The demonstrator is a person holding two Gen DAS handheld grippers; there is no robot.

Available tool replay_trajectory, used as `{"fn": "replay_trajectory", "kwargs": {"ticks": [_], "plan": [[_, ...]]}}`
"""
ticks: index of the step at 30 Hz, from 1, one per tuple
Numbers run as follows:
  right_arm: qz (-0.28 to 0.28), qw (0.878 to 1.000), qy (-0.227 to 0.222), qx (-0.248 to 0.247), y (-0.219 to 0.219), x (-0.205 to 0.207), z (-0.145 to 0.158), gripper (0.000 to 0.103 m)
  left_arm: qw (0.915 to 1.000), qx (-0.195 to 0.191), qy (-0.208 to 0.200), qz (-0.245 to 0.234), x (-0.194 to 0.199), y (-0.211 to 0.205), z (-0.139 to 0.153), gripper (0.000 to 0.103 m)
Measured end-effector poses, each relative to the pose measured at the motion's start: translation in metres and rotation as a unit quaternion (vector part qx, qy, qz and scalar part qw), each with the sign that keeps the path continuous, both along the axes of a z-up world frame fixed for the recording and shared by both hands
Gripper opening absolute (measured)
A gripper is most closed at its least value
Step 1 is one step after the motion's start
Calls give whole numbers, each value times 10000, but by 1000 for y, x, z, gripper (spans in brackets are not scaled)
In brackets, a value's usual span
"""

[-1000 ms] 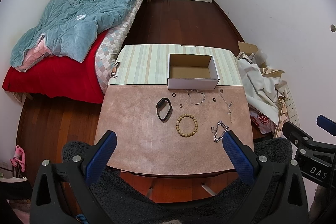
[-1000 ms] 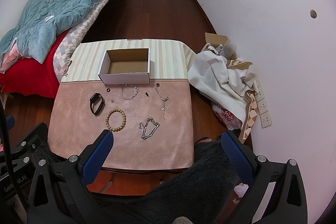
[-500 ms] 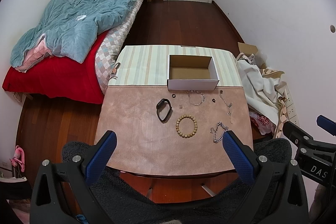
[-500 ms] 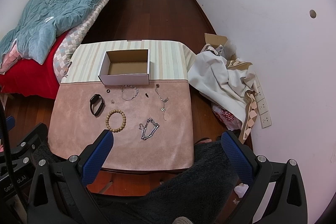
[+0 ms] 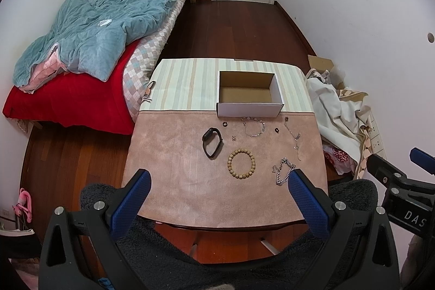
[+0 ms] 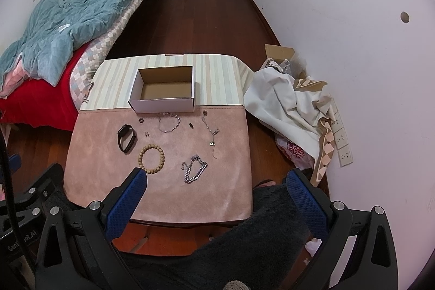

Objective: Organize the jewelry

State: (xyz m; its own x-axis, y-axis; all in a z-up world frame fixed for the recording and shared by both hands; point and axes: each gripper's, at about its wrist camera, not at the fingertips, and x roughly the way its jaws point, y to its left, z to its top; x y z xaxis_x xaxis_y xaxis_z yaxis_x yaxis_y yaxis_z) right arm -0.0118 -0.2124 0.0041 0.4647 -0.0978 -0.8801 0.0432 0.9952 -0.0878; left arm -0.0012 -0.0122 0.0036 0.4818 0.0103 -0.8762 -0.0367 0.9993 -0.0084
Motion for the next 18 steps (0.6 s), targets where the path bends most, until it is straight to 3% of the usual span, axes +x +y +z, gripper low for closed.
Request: {"fn": "replay_trajectory", "kwargs": {"ticks": [4, 8, 13, 18], "plan": [[-226, 9997, -35, 82, -11, 15, -15, 103, 9995, 230, -46, 206, 22, 6, -17, 103], [-535, 9982, 151, 233, -28, 43, -52, 103, 9967, 643, 25, 488, 48, 21, -52, 103], [-639, 9943, 681, 519, -36, 78, -123, 103, 9913, 1028, 399, 718, 83, 41, -106, 103], [-447, 9885, 1227, 765, -8, 106, -197, 97, 9820, 1503, 799, 822, 106, 58, -160, 103]]}}
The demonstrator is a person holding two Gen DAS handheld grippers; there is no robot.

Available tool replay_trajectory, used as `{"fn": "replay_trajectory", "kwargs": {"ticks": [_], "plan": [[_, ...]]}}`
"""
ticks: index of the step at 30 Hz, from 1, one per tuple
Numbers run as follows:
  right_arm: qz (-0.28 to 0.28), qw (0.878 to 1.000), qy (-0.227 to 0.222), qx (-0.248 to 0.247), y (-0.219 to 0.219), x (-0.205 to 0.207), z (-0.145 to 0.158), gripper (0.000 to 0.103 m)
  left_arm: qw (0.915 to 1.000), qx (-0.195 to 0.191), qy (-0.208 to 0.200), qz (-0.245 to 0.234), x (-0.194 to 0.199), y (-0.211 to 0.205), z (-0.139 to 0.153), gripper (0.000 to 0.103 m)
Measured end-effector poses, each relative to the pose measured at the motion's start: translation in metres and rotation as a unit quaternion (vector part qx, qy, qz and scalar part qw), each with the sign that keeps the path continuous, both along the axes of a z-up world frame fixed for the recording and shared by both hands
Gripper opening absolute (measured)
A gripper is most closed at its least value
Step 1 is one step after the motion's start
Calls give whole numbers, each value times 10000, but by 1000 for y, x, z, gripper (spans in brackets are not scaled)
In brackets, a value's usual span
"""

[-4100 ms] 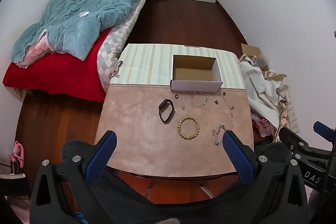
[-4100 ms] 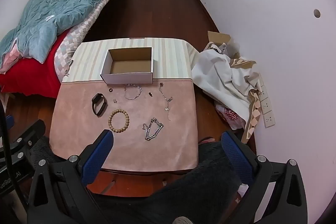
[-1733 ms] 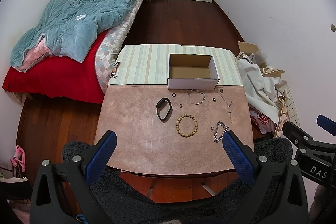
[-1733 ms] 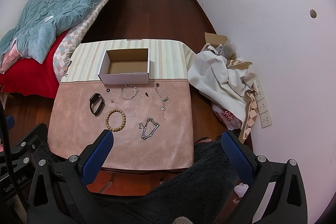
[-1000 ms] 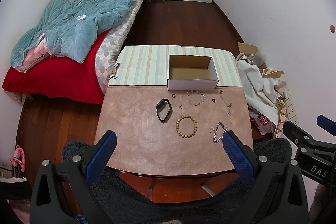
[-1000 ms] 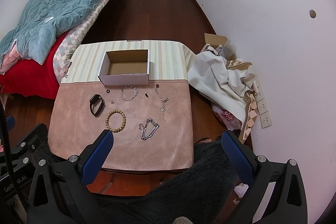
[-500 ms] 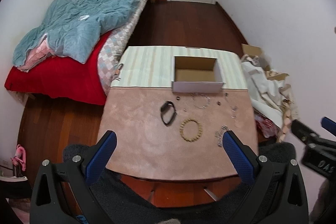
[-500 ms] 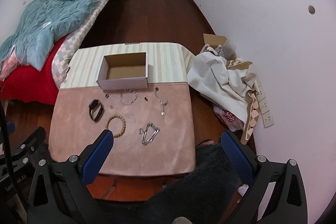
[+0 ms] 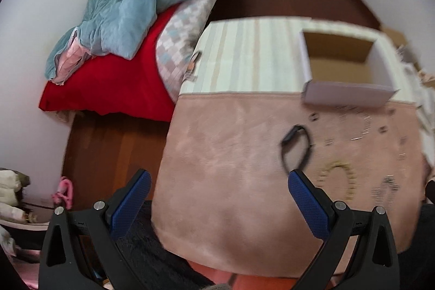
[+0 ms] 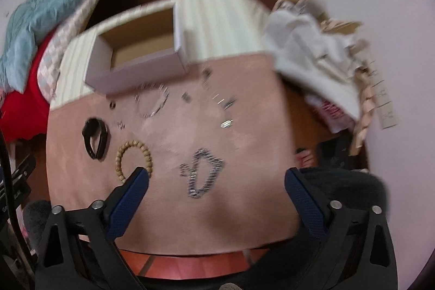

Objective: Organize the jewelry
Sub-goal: 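Grasp the wooden bead bracelet with the right tool while the left tool reaches toward the black watch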

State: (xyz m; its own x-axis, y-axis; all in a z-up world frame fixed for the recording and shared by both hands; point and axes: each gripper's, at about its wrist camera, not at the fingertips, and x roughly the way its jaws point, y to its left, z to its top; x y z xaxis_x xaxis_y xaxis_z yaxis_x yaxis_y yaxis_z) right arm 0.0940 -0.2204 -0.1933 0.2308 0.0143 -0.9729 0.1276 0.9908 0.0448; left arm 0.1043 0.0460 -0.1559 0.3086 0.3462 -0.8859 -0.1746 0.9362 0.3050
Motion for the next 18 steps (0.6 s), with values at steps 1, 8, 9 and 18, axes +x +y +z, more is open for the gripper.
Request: {"fn": "replay_trajectory", "kwargs": {"ticks": [1, 8, 9, 18], "plan": [[57, 9999, 81, 16, 9, 5, -11, 95, 9999, 84, 85, 20, 5, 4, -10, 103], [561, 9973, 462, -82, 75, 31, -73, 82, 9981, 442, 389, 156, 19, 21, -44, 103], [620, 9967, 510, -100, 83, 34, -80, 80, 9978, 496, 409, 169, 21, 23, -47, 103], [1109, 9908, 721, -302, 126, 36, -112, 56, 9965, 598, 553, 193, 28, 30, -59, 103]]}}
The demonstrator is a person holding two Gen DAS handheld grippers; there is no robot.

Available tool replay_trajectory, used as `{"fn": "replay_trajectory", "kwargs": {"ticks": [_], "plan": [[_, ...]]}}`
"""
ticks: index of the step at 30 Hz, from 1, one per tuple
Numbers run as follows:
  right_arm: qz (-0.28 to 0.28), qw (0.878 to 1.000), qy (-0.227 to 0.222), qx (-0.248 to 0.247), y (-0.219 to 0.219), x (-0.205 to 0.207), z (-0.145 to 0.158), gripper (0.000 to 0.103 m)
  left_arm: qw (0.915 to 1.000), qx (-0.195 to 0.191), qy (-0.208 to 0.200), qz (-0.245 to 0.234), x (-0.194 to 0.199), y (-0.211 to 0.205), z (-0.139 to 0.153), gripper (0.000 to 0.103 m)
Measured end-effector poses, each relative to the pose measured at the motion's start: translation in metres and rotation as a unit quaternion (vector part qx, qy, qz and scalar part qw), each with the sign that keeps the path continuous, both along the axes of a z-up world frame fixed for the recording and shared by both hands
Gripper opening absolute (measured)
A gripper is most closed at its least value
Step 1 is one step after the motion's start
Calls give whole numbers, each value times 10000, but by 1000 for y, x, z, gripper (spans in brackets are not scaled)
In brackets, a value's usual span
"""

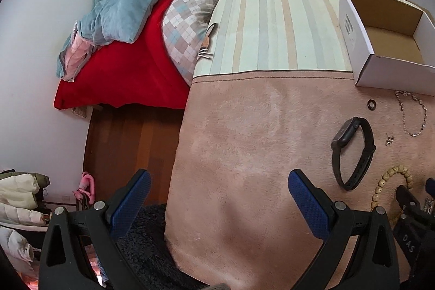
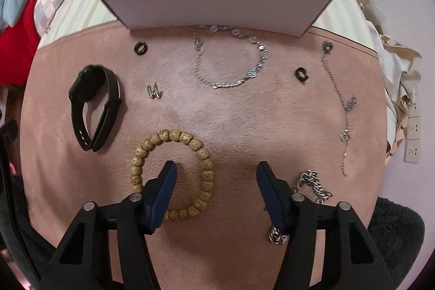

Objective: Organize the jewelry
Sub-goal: 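Grasp the wooden bead bracelet with the right tool while the left tool reaches toward the black watch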

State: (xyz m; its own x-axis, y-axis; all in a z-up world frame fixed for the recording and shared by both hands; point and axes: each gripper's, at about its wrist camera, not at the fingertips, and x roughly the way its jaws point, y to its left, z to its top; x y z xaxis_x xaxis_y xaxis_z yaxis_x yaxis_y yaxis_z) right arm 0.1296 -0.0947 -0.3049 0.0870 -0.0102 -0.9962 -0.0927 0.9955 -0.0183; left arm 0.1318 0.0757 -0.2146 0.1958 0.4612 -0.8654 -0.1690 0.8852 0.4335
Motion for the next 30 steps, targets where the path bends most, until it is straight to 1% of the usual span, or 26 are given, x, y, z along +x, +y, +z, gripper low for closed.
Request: {"fn": "replay_trajectory", "kwargs": {"ticks": [1, 4, 9, 10, 11, 13, 14, 16, 17, 19, 21, 24, 27, 29, 30], "plan": [[33, 10000, -22, -27, 3, -1, -1, 55, 10000, -1, 7, 2, 0, 0, 0, 103], [116, 9999, -81, -35, 9, -4, 1, 47, 10000, -40, 35, 13, 0, 1, -3, 103], [195, 9997, -150, -44, 13, -9, 6, 15, 10000, -73, 38, 16, 1, 0, -6, 103], [193, 9997, -145, -44, 9, -7, 7, 11, 10000, -82, 43, 21, 1, 0, -6, 103], [177, 9997, -150, -32, 3, -4, 5, 10, 9999, -101, 45, 25, 2, 0, -7, 103], [133, 9998, -162, -6, -1, -5, 5, 10, 9999, -112, 31, 17, 3, -1, -8, 103], [105, 9998, -163, 2, -12, -3, 10, 10, 9999, -136, 31, 16, 4, -1, -8, 103], [17, 9998, -222, 13, -22, -4, 13, 10, 9997, -247, 34, 8, 6, -2, -10, 103], [-16, 9997, -237, 14, -27, -2, 12, 10, 9994, -333, 31, 2, 8, -3, -10, 103], [-119, 9996, -267, -4, -35, 0, 14, 10, 9978, -668, 40, -36, 13, -5, -12, 103], [-203, 9994, -270, -33, -44, 3, 16, 10, 9957, -919, 65, -81, 19, -9, -16, 103], [-268, 9993, -256, -73, -52, 6, 18, 10, 9926, -1182, 152, -245, 27, -20, -24, 101], [-302, 9992, -227, -93, -57, 8, 18, 10, 9890, -1386, 261, -447, 33, -33, -33, 94], [-332, 9992, -198, -91, -57, 8, 13, 10, 9871, -1451, 347, -577, 37, -41, -39, 80], [-350, 9992, -175, -85, -60, 8, 12, 10, 9862, -1480, 393, -633, 38, -45, -43, 76]]}}
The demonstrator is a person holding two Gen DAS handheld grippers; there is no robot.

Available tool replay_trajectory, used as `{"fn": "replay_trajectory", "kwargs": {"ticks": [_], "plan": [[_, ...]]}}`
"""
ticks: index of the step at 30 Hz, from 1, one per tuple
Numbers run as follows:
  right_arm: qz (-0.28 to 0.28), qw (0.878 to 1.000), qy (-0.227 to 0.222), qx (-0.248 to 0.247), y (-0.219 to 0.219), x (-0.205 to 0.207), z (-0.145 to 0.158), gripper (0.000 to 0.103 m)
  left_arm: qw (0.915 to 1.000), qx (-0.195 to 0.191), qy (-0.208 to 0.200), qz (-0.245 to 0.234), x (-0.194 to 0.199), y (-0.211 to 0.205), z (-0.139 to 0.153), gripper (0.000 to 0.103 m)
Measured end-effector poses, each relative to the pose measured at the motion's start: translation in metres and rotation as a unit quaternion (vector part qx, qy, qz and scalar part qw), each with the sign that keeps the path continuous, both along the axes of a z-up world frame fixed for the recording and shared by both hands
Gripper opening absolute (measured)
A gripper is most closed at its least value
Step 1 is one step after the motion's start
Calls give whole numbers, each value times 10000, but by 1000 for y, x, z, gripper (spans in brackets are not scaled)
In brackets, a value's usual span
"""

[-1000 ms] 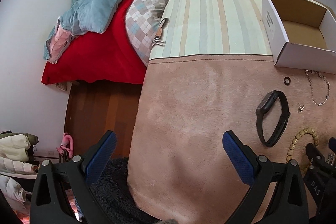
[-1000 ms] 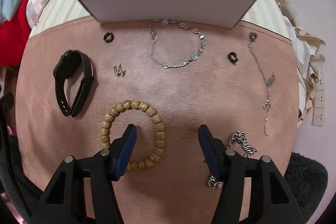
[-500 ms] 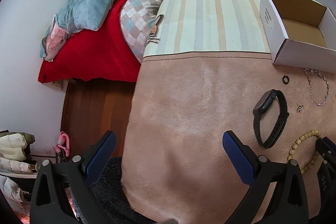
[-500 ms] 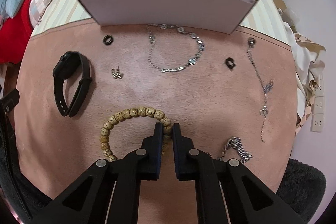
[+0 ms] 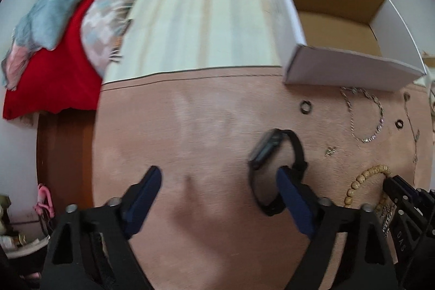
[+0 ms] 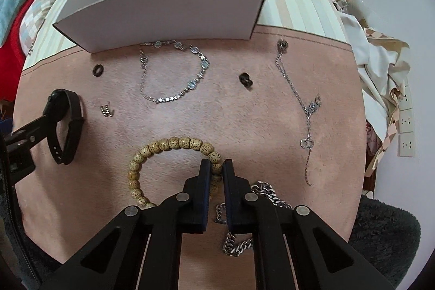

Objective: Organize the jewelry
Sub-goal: 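Grasp the wooden bead bracelet with the right tool while the left tool reaches toward the black watch, then close the left tool on the black watch band and lift it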

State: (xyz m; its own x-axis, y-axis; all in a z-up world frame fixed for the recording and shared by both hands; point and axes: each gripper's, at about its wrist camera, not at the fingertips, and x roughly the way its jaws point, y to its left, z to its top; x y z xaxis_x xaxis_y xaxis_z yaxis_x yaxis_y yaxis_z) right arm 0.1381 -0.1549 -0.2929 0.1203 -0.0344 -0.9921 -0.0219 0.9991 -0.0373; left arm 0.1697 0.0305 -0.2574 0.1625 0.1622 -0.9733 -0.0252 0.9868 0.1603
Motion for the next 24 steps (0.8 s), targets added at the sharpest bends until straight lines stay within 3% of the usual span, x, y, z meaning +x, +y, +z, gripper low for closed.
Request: {"fn": "replay_trajectory", "kwargs": {"ticks": [3, 8, 10, 17, 24], "plan": [[-15, 10000, -26, 9, 1, 1, -2, 10, 9999, -71, 32, -125, 1, -8, -6, 64], [-15, 10000, -23, 9, -1, 4, -4, 10, 9994, -186, 117, -273, 2, -15, -14, 20], [-12, 10000, -27, 13, -4, 4, -5, 10, 9992, -220, 96, -311, 1, -16, -15, 11], [-48, 9999, -70, 124, -12, 10, -5, 10, 9990, -114, -158, -410, -5, -19, -6, 8], [-11, 9990, -340, 287, -15, 11, 18, 10, 9974, -177, -522, -456, -14, -24, 28, 8]]}}
